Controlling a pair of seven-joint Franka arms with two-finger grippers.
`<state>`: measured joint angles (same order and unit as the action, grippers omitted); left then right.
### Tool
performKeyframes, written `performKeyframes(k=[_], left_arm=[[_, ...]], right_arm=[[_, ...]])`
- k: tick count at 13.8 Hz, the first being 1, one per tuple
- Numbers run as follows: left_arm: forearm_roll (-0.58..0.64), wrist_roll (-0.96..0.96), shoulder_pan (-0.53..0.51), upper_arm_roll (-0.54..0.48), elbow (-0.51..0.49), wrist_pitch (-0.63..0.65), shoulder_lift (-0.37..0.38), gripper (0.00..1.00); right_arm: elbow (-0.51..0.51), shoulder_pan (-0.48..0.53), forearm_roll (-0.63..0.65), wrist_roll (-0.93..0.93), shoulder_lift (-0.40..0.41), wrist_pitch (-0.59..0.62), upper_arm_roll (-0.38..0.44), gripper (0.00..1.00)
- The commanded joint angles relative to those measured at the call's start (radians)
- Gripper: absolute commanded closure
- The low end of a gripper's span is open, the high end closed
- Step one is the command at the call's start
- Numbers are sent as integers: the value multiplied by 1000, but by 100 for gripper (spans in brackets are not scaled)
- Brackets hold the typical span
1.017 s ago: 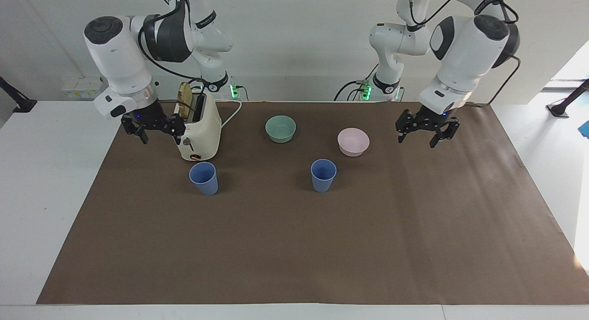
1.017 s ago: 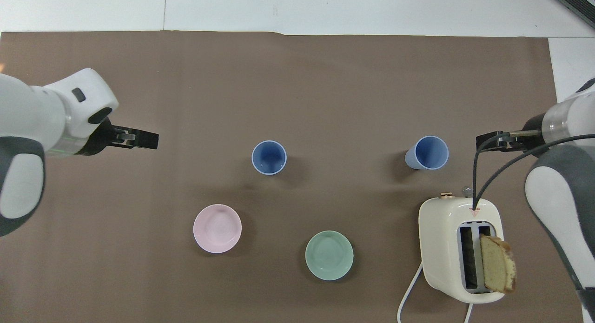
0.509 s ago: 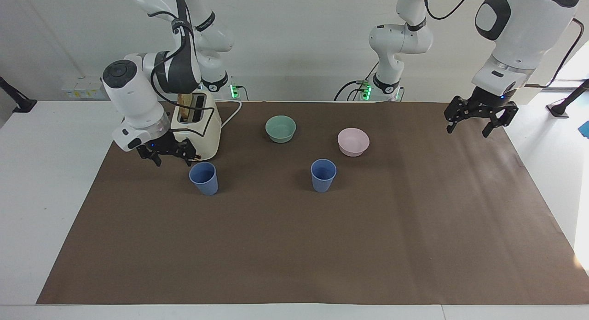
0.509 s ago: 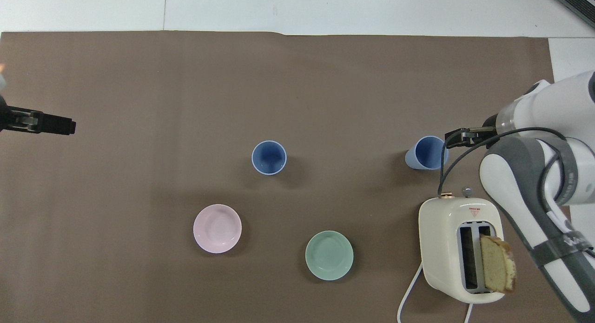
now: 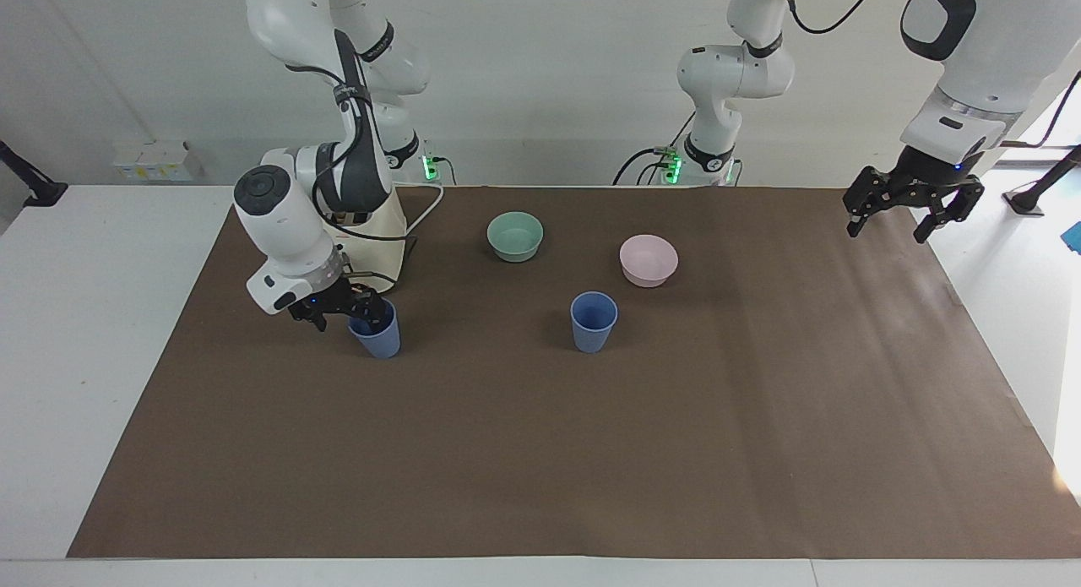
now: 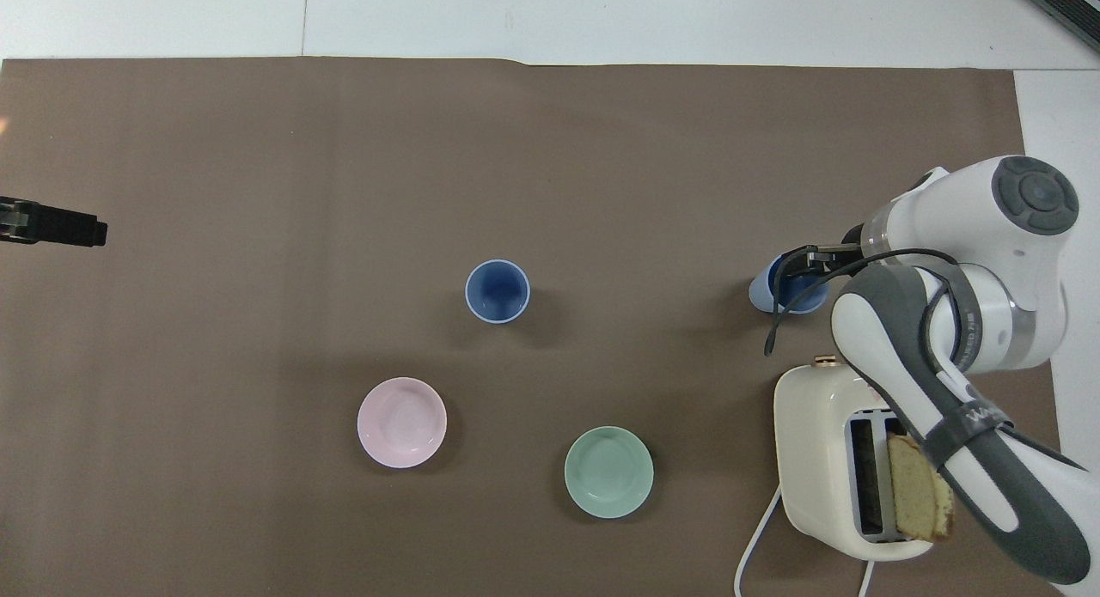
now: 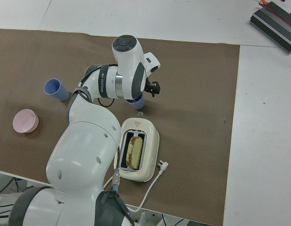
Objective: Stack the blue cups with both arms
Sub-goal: 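Grasp the other blue cup with the right gripper and lift it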
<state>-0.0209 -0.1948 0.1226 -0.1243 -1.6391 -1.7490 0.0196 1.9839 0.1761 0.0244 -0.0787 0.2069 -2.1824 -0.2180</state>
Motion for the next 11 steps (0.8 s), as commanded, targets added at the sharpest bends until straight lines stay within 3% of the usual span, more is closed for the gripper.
performKeyframes(k=[1, 2, 9, 11], left_arm=[[19, -11, -9, 9, 38, 55, -17, 0], [18, -11, -9, 9, 32, 84, -9, 0], [16, -3, -1, 11, 22, 111, -1, 0], [15, 5, -1, 9, 22, 111, -1, 0]], right_arm=[[16, 3, -14, 37, -14, -19, -3, 95], [16, 5, -14, 40, -14, -20, -3, 100], [-31, -23, -15, 2, -7, 1, -4, 100], [-97, -23, -15, -45, -14, 82, -6, 100]])
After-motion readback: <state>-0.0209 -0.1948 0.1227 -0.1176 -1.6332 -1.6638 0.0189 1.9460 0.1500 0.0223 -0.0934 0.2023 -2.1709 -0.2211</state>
